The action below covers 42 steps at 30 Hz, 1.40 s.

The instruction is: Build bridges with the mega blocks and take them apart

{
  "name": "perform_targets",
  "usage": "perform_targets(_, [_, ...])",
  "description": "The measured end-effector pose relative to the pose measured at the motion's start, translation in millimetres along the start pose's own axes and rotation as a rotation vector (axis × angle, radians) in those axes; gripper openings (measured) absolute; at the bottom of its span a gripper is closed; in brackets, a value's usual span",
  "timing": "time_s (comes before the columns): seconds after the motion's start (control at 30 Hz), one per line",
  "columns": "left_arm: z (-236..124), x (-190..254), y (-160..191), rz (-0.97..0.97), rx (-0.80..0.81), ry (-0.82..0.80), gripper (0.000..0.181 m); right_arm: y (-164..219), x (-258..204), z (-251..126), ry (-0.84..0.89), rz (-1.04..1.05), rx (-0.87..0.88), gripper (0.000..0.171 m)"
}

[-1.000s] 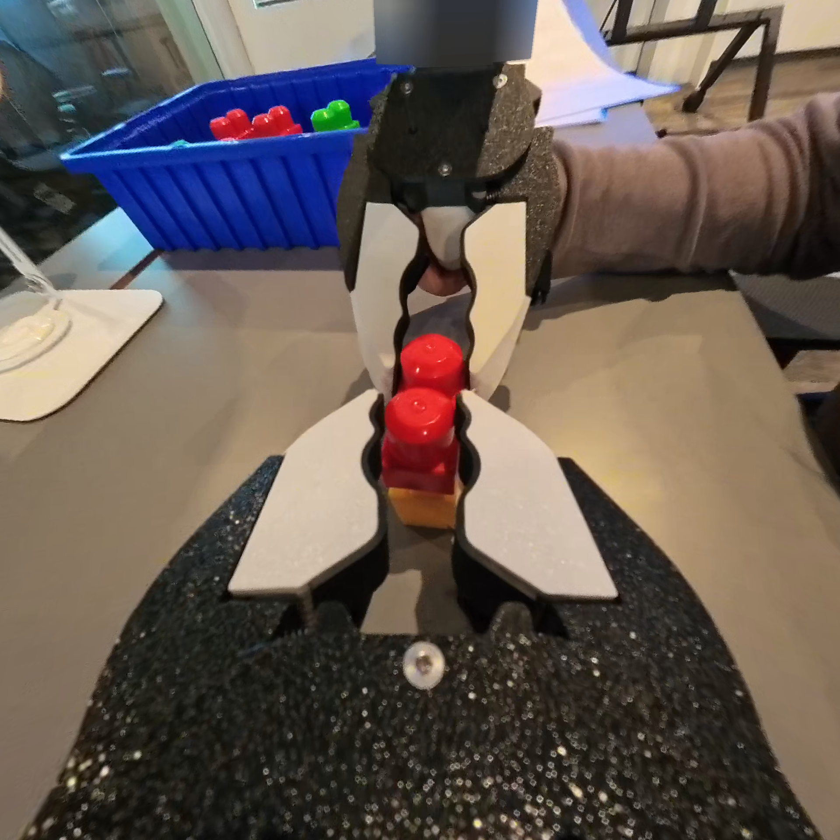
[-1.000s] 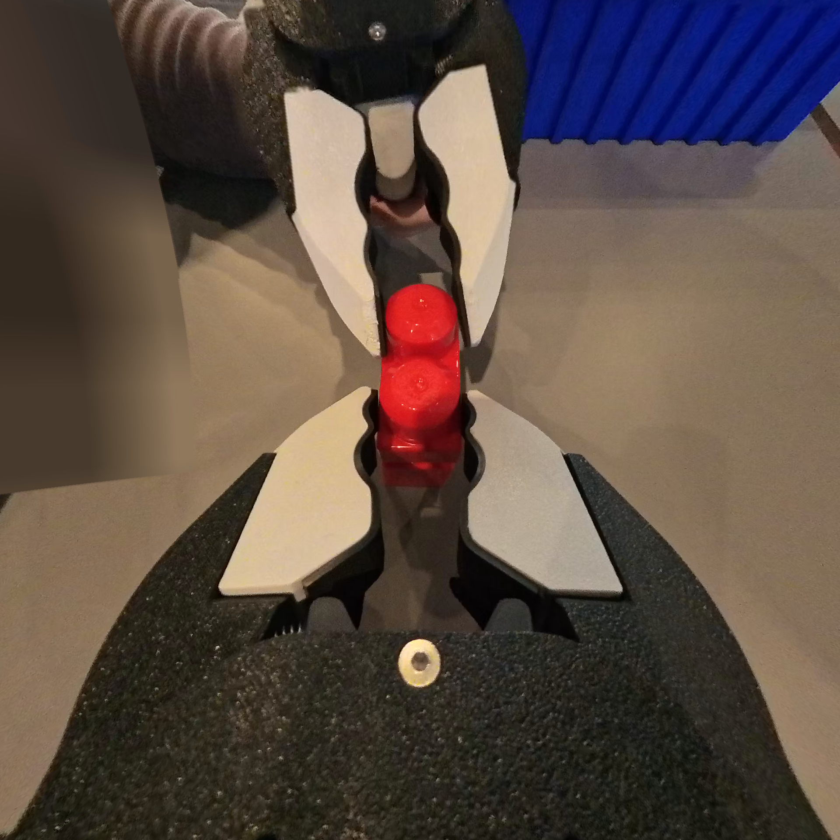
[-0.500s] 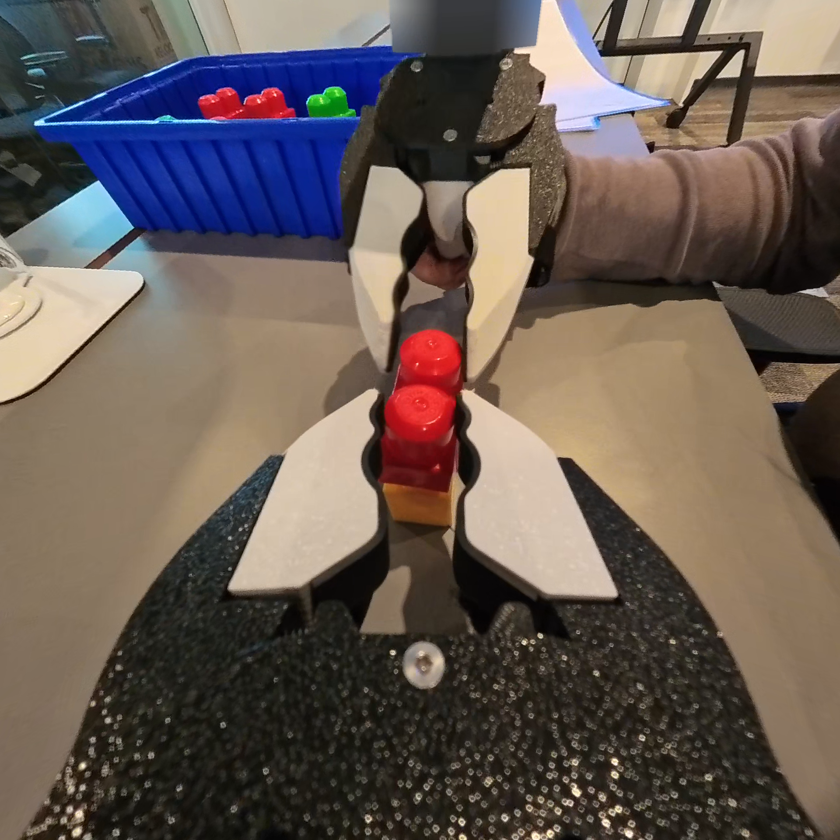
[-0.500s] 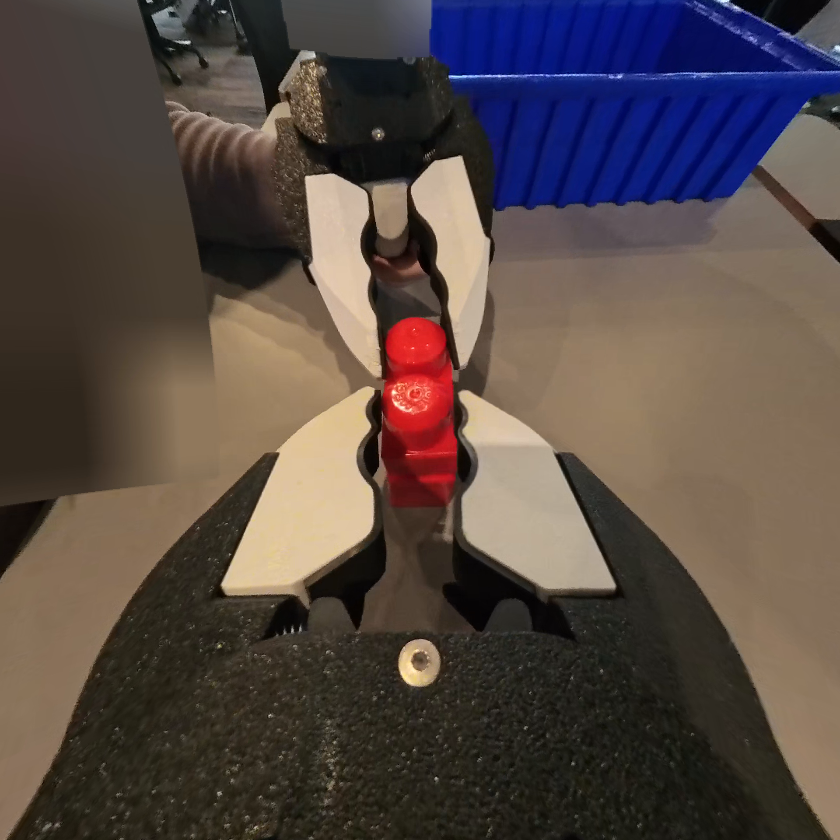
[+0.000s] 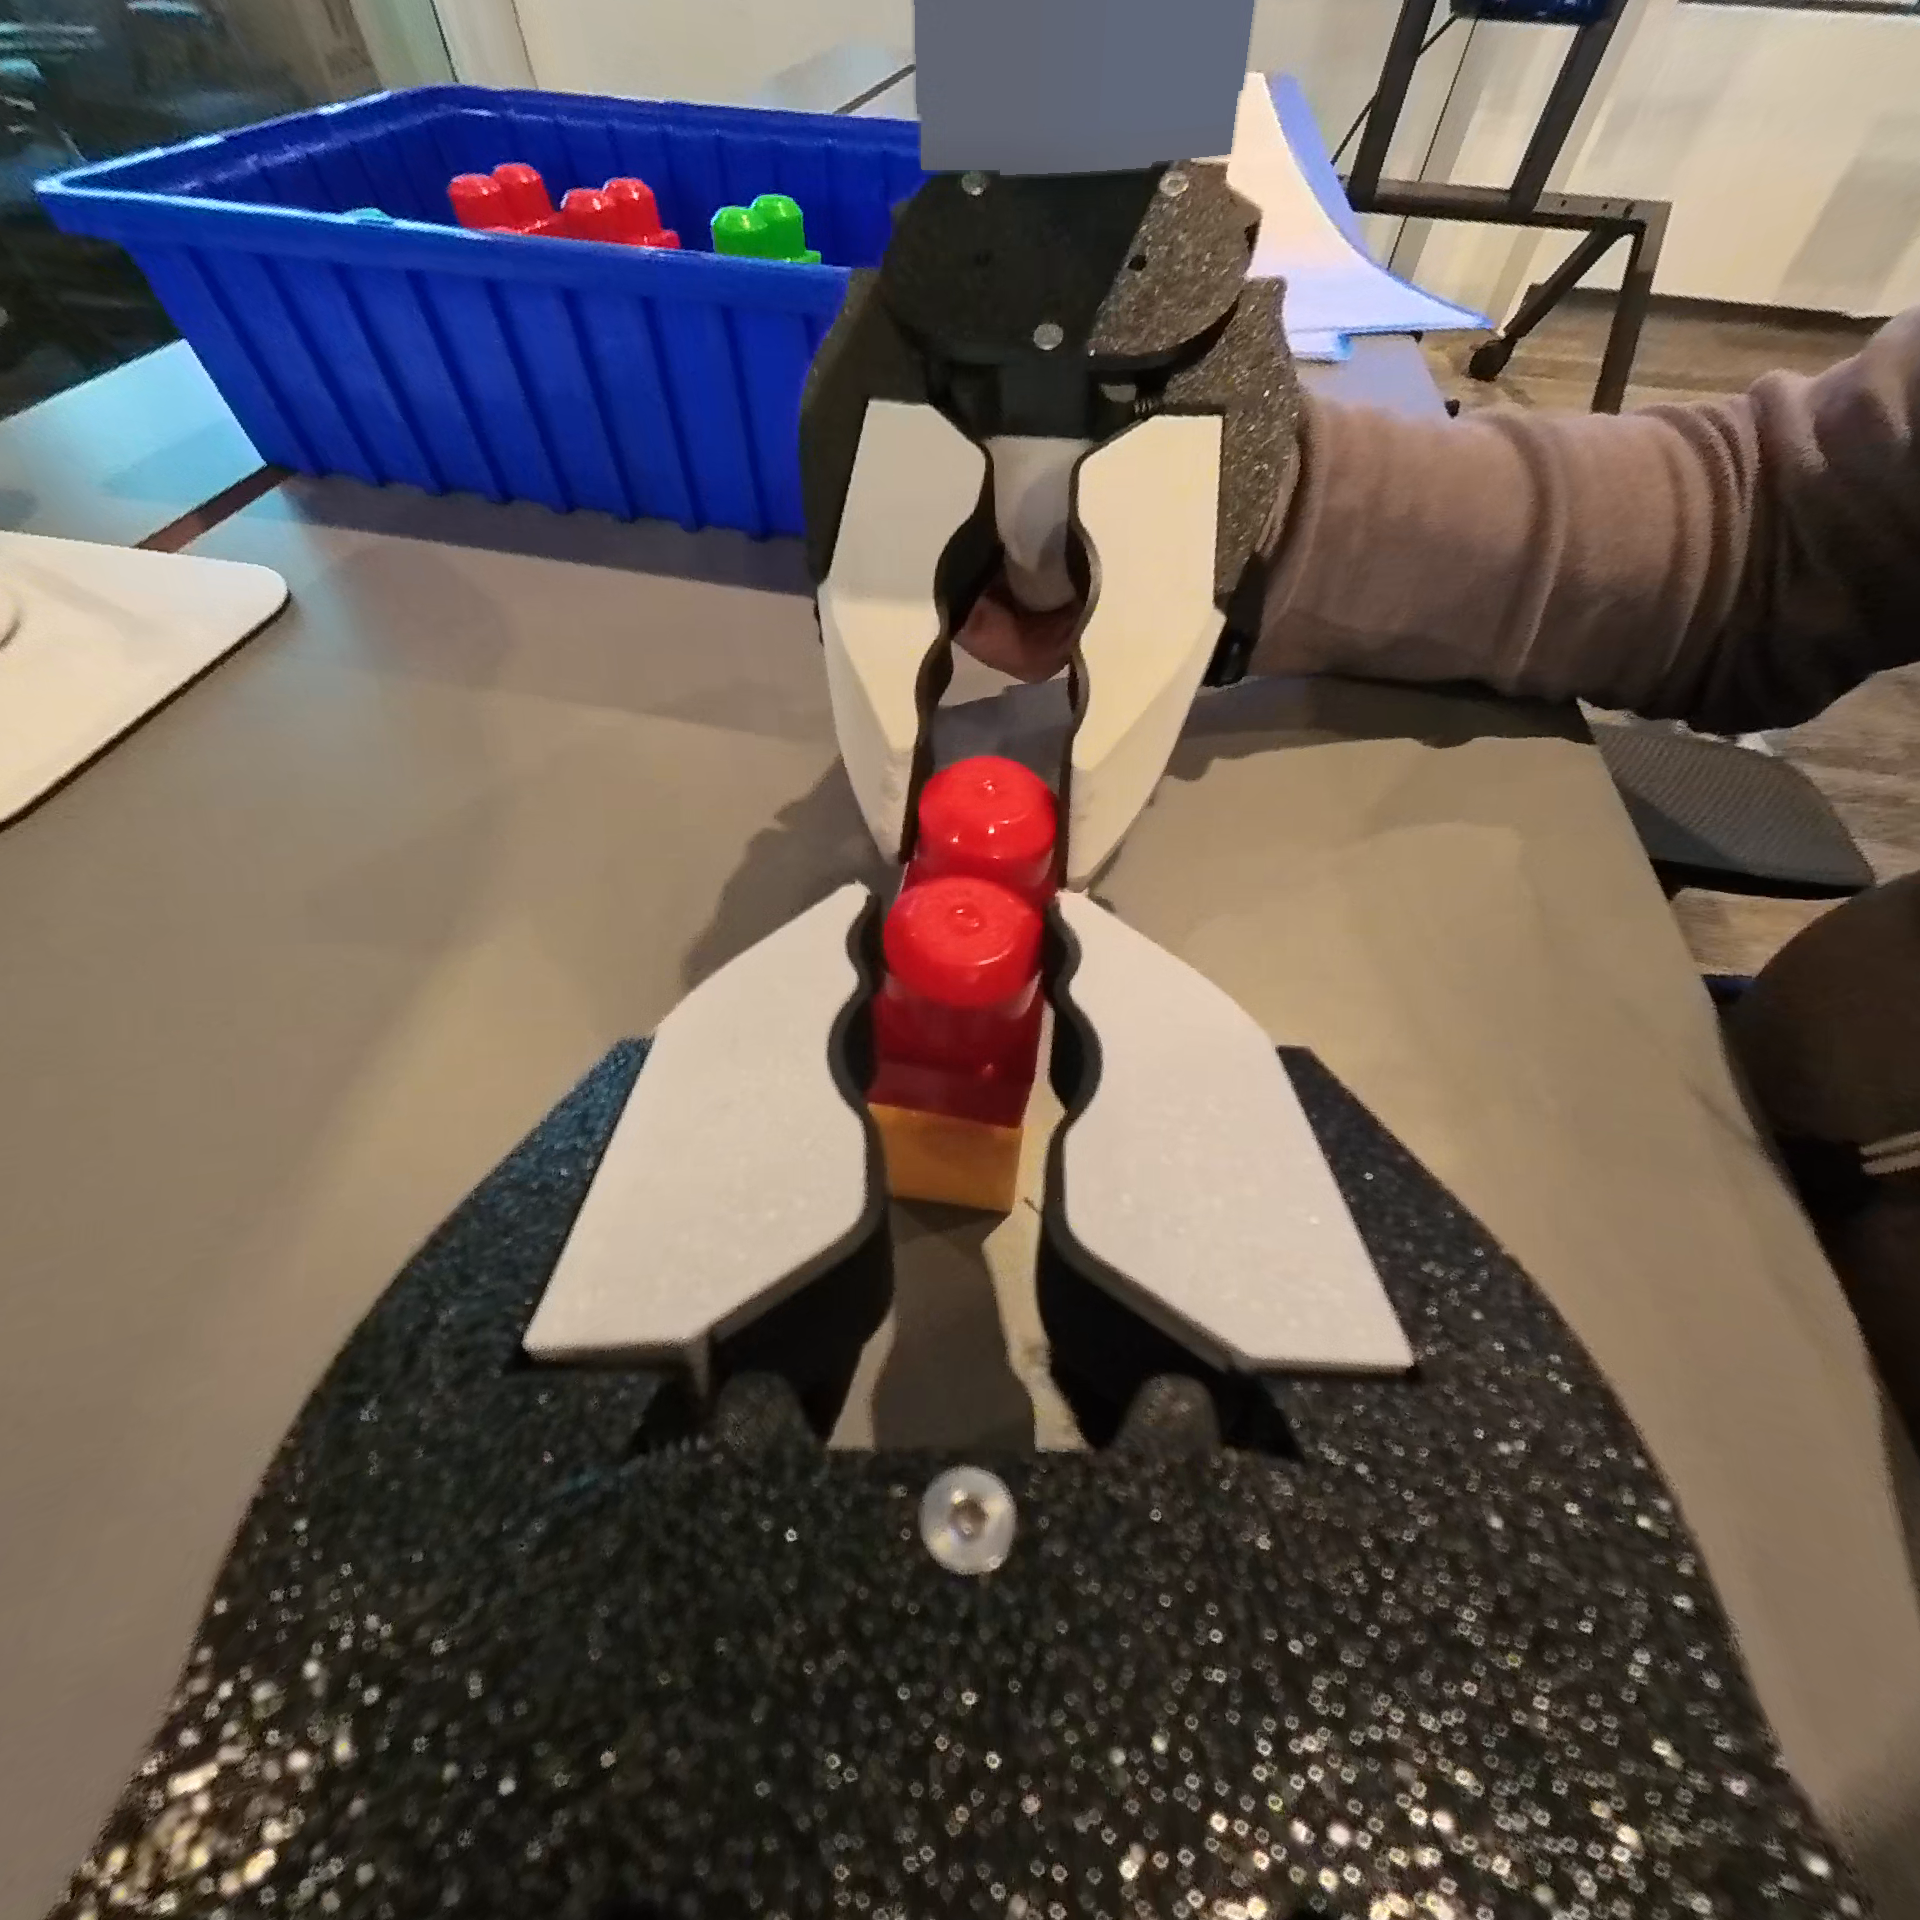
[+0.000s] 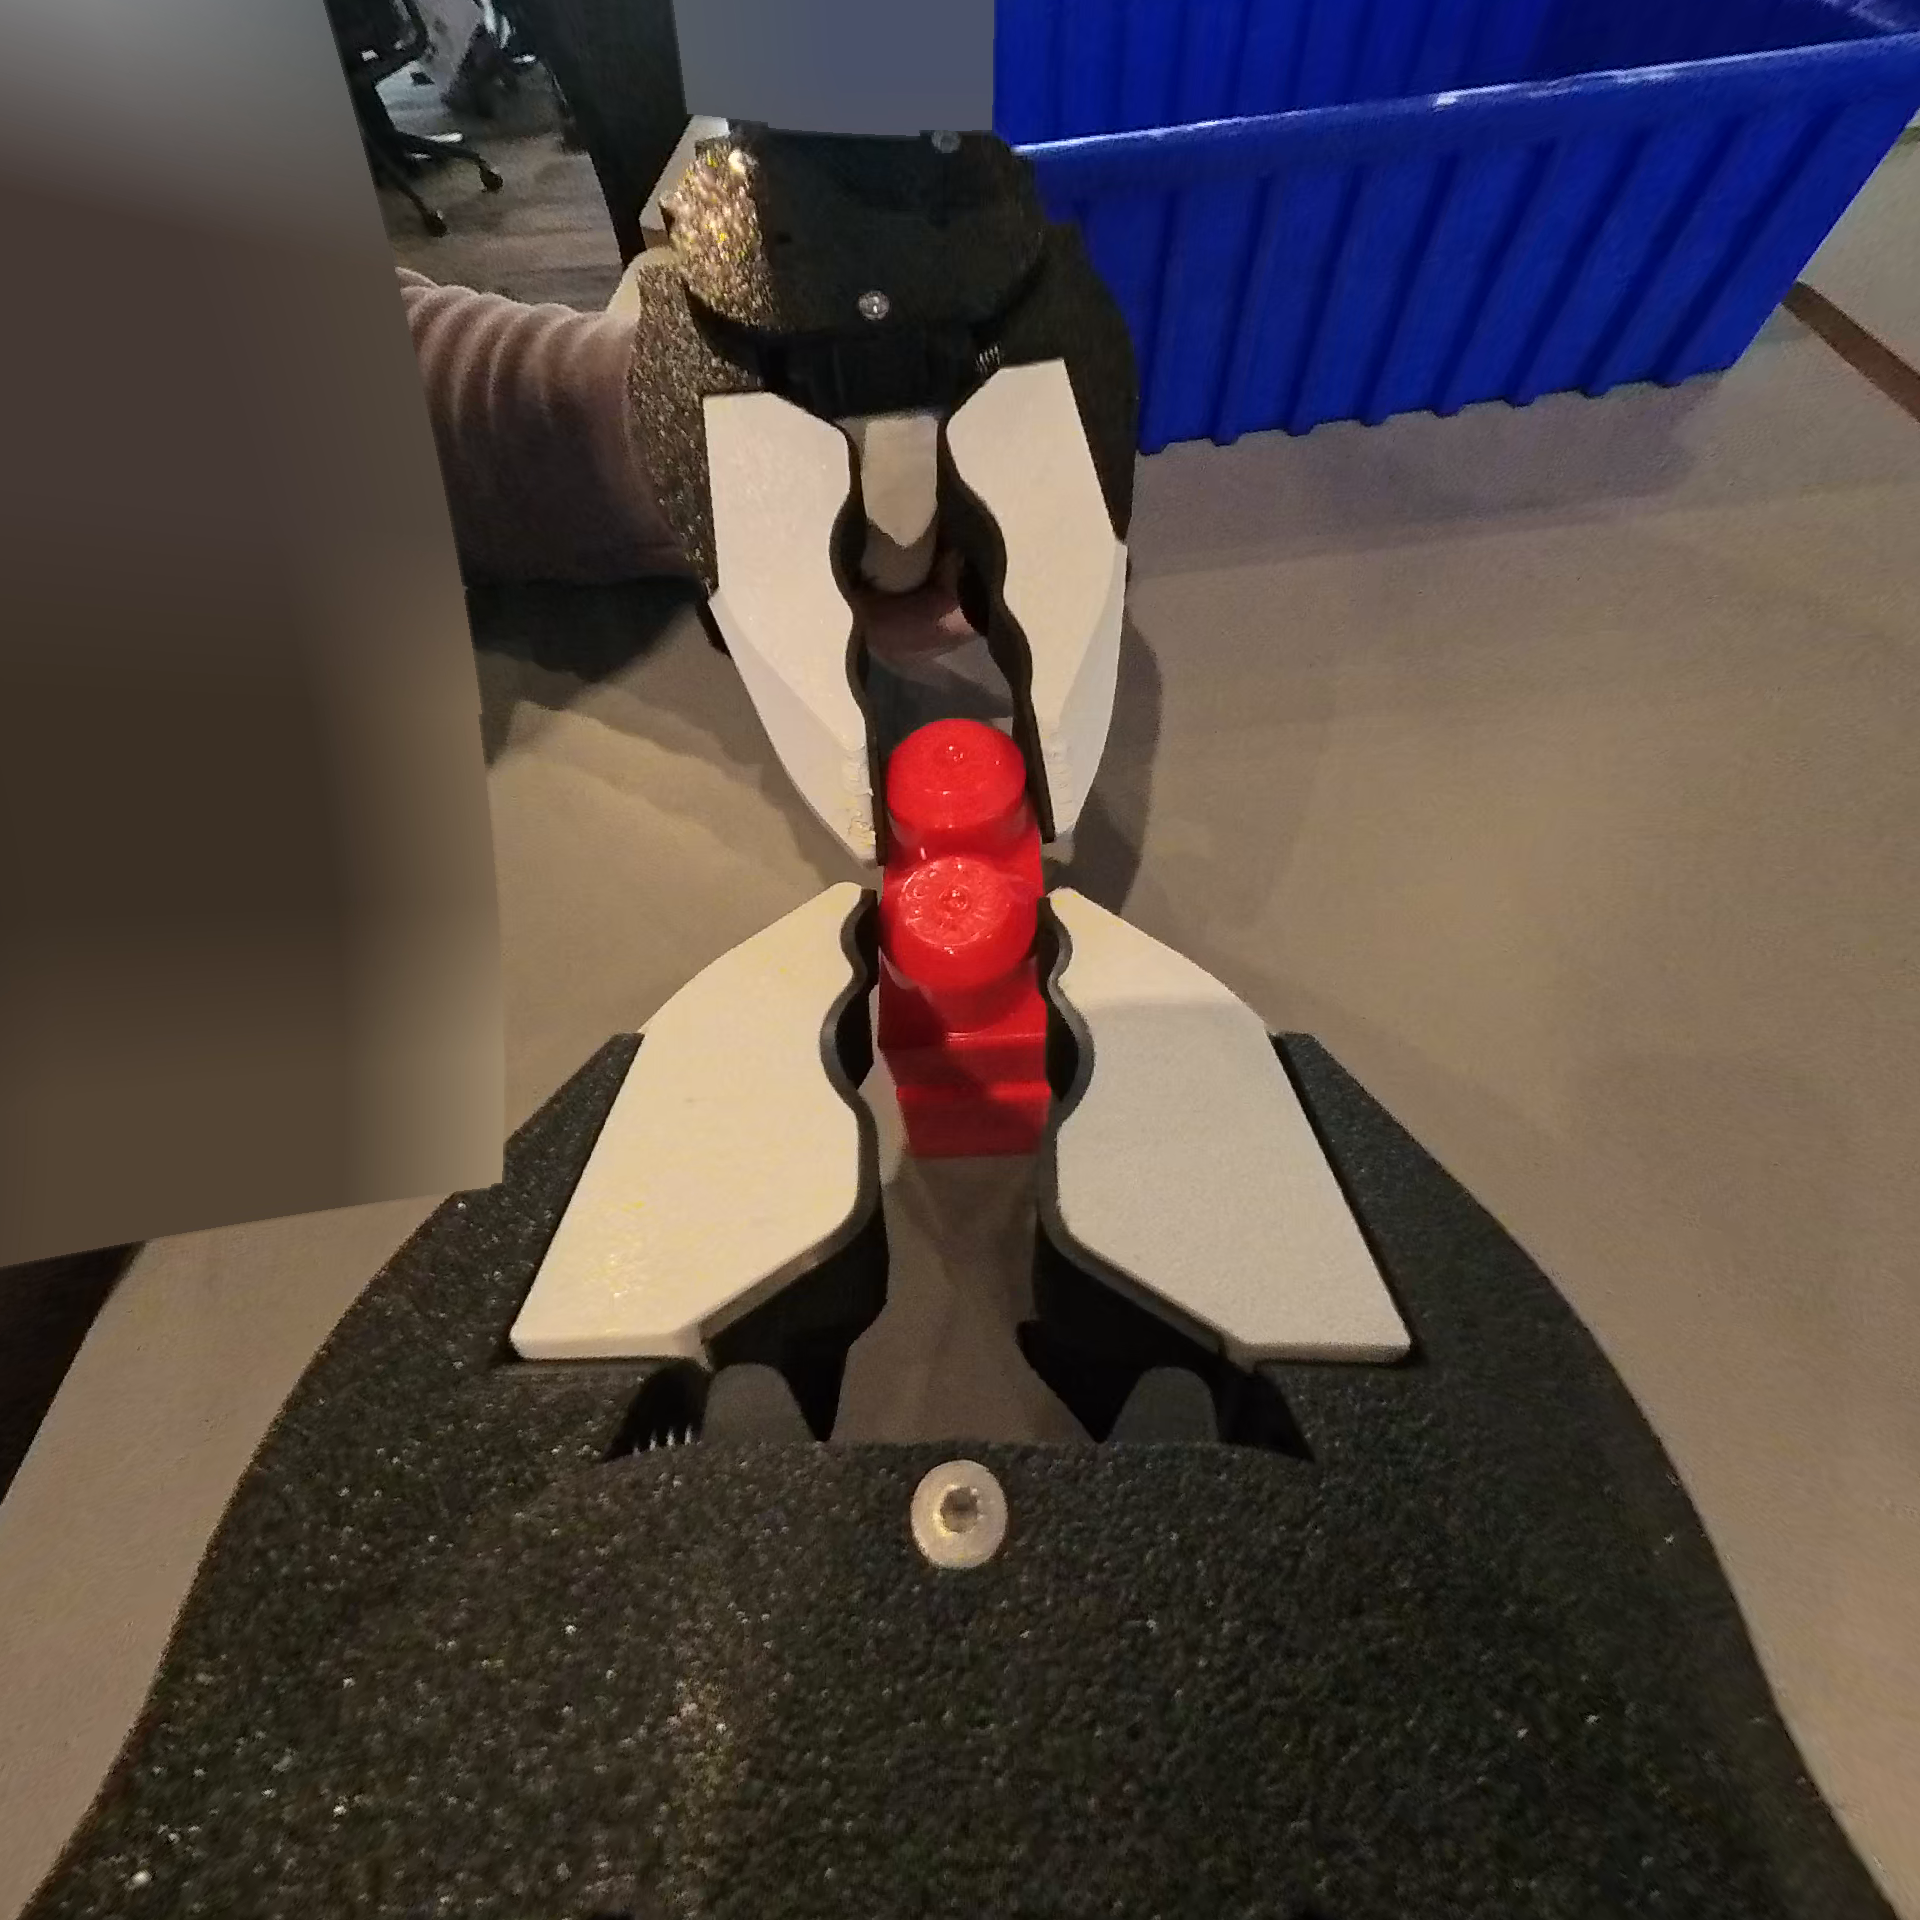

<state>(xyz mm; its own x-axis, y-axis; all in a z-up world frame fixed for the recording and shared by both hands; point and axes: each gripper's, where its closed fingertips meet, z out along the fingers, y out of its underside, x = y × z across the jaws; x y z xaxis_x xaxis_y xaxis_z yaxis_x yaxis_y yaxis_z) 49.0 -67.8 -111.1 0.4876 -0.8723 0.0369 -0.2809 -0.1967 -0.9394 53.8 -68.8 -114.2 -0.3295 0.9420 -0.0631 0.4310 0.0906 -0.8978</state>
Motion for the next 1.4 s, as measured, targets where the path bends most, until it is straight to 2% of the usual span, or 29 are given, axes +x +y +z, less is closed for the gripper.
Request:
perform_targets(0.27, [1.1, -0.4, 2.2, -0.073, 0.005, 0.048, 0.029, 3.4, -0.9, 1.1, -0.059, 0.05, -0.025, 0.029])
perform_targets(0.67, [1.7, 1.2, 3.3, 0.01, 0.031, 0.038, 0.029, 6.9, -1.3, 1.6, -0.036, -0.033, -0.103, 0.029])
perform_targets(0.8, [-1.7, 1.5, 6.4, 0.039, -0.011, 0.057, 0.029, 6.2, -1.0, 2.6, -0.043, -0.027, -0.09, 0.029])
perform_targets(0.87, [-6.3, -0.1, 7.7, 0.032, -0.032, 0.055, 0.042, 6.2, -0.9, 2.5, -0.041, -0.032, -0.093, 0.029])
perform_targets(1.13, [-2.2, 2.5, 26.5, 0.092, -0.179, 0.041, 0.053, 4.3, -3.8, 2.7, -0.042, -0.068, -0.081, 0.029])
perform_targets(1.27, [-3.2, 5.4, 19.4, 0.099, -0.136, 0.047, 0.054, 6.9, 1.4, -0.2, -0.007, -0.056, -0.069, 0.045])
perform_targets(1.4, [-2.7, 4.7, 18.6, 0.098, -0.124, 0.042, 0.051, 11.5, 0.6, 1.7, -0.023, -0.036, -0.066, 0.043])
